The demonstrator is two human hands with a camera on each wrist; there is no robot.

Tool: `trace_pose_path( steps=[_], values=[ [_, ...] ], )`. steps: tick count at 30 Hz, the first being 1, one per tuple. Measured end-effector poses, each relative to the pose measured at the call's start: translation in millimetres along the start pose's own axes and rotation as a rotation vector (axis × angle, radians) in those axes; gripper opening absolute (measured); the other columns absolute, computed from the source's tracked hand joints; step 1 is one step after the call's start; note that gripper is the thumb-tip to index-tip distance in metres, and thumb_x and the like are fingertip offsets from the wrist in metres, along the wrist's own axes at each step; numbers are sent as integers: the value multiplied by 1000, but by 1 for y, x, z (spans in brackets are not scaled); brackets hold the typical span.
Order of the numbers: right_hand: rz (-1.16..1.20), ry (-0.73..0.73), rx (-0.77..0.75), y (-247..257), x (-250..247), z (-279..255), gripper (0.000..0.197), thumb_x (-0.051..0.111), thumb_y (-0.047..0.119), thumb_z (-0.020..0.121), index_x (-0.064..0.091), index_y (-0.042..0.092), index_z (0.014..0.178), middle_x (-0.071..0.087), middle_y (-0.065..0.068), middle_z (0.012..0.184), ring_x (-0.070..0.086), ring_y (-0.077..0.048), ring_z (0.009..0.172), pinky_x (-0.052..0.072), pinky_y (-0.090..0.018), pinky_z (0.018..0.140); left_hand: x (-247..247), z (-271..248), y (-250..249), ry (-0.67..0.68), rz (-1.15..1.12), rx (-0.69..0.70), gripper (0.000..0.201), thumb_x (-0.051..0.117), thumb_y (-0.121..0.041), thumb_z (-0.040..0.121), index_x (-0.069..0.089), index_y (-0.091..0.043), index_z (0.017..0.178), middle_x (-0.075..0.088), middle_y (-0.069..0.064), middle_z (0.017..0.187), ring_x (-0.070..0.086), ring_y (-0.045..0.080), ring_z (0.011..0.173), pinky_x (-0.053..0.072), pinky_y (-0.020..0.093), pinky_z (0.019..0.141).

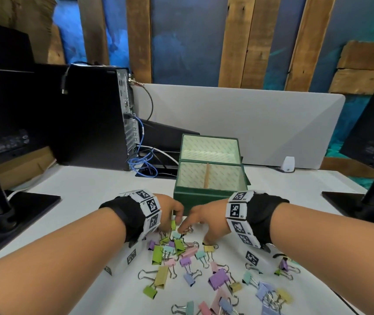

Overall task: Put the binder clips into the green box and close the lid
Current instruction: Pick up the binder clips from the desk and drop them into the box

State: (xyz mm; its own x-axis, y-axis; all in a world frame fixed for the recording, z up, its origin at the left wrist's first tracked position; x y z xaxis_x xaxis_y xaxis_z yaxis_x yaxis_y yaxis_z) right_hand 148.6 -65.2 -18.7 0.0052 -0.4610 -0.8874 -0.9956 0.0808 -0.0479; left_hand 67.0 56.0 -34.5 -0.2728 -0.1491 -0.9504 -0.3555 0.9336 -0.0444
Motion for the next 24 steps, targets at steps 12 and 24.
trace_pose_path(
  steps=[12,24],
  values=[
    [72,-33,16,-7,7,0,54,73,18,77,51,26,126,47,-6,127,53,-20,97,38,-25,74,-19,-22,27,-177,-348,-52,23,69,-15,76,50,-28,78,64,-3,79,55,7,55,44,15,56],
    [165,19,58,-20,13,6,18,63,3,77,59,20,80,65,-12,101,66,-30,82,50,-29,66,-63,-17,23,-449,-711,-10,20,70,-11,80,60,-19,95,60,0,68,63,12,60,55,16,56]
  ],
)
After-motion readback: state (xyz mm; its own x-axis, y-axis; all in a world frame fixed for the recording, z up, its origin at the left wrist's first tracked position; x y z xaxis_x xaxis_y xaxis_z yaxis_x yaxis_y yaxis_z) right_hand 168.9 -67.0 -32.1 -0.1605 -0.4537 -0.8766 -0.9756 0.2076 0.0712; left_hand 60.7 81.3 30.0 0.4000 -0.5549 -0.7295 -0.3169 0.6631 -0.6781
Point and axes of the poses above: each hand's wrist, its own z-axis towards the middle knuckle, its own x-axis out of the palm, y = z × x, the point moved 1 cm from there along z, towards the middle knuckle
